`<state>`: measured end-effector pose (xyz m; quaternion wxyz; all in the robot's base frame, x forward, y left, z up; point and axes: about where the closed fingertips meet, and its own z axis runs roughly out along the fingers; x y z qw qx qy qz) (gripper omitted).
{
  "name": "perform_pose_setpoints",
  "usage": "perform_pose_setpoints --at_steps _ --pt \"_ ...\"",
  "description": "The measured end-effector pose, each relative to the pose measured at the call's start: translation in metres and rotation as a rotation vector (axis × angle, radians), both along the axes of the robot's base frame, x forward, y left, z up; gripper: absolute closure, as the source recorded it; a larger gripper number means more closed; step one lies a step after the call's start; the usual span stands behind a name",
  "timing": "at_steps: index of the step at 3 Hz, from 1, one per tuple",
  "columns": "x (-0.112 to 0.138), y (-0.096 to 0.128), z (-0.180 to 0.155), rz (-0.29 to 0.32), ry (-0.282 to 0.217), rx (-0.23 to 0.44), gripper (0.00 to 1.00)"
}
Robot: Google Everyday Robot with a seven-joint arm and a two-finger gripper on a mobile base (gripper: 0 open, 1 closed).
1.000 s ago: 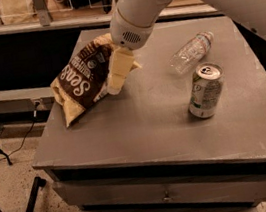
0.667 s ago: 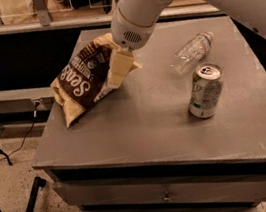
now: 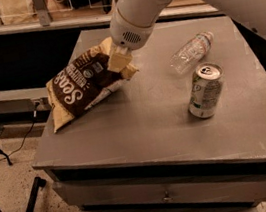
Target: Pick brown chip bag
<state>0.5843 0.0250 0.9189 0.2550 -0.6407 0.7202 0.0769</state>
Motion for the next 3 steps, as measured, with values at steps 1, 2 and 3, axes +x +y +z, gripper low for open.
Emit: perform_pose_setpoints --at_steps 1,2,3 --pt "-0.001 0.001 0.0 0.003 0.0 -0.001 0.95" --pt "0.002 -0.002 0.016 0.021 -0.018 -0.038 1.0" --pt "0.004 -0.003 0.051 0.063 -0.068 -0.108 1.0"
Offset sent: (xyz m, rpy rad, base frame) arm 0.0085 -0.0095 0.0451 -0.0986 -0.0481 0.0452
